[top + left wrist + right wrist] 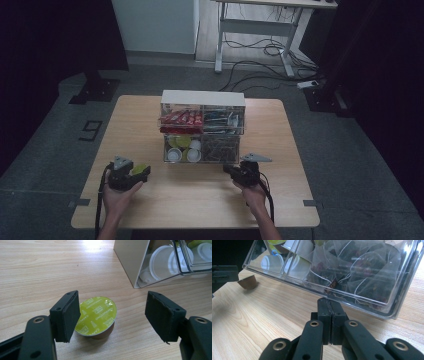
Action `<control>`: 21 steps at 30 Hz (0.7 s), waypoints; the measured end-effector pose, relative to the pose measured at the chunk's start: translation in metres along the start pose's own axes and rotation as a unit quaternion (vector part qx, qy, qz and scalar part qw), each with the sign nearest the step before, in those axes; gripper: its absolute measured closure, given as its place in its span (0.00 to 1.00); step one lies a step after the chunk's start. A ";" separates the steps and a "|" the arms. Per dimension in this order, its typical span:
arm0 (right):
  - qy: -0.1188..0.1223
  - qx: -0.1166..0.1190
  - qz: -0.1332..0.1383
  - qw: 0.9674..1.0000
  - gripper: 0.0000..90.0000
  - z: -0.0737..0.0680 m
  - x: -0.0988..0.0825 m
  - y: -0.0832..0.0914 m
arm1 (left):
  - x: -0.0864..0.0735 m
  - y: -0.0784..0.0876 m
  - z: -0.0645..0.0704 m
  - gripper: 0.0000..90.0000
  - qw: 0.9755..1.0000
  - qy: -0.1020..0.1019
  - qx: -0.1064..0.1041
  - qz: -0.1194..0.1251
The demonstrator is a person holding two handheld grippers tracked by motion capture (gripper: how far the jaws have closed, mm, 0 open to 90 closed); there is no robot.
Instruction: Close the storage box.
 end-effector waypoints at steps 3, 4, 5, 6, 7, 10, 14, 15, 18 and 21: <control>-0.001 0.001 0.000 1.000 0.98 0.000 0.000 0.000 | 0.000 0.000 0.000 0.31 1.000 0.000 0.000 0.000; -0.001 0.003 -0.002 1.000 0.97 0.000 -0.001 0.000 | 0.000 0.001 0.000 0.31 1.000 0.001 0.000 0.000; -0.001 0.007 -0.006 1.000 0.94 0.000 -0.002 -0.001 | 0.000 0.001 -0.001 0.31 1.000 0.002 0.001 0.001; -0.001 0.007 -0.006 1.000 0.94 0.000 -0.002 -0.001 | 0.000 0.001 -0.001 0.31 1.000 0.002 0.001 0.001; 0.000 0.005 -0.007 1.000 0.93 0.000 -0.002 -0.001 | 0.000 0.001 -0.001 0.31 1.000 0.002 0.001 0.001; -0.001 -0.001 -0.009 1.000 0.93 0.001 -0.005 -0.001 | 0.000 0.001 -0.001 0.31 1.000 0.002 0.000 0.002; 0.005 0.004 -0.004 1.000 0.90 0.000 -0.006 0.001 | 0.000 0.002 -0.001 0.31 1.000 0.002 0.001 0.003; 0.008 0.006 -0.004 1.000 0.88 -0.001 -0.007 0.002 | 0.001 0.002 -0.001 0.31 1.000 0.002 0.001 0.004; 0.017 0.006 -0.001 1.000 0.84 -0.001 -0.008 0.003 | 0.001 0.003 -0.001 0.32 1.000 0.002 0.001 0.005; 0.037 -0.004 0.008 0.999 0.71 -0.001 -0.012 0.006 | 0.001 0.003 0.000 0.32 1.000 0.001 0.000 0.005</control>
Point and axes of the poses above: each handheld gripper's, and its own axes: y roughly backward along the jaws, x roughly out of its top, z roughly to its right, the point moved 3 cm from there along -y, roughly forward along the jaws, and after that the axes turned 2 degrees about y, right-handed, at the moved point
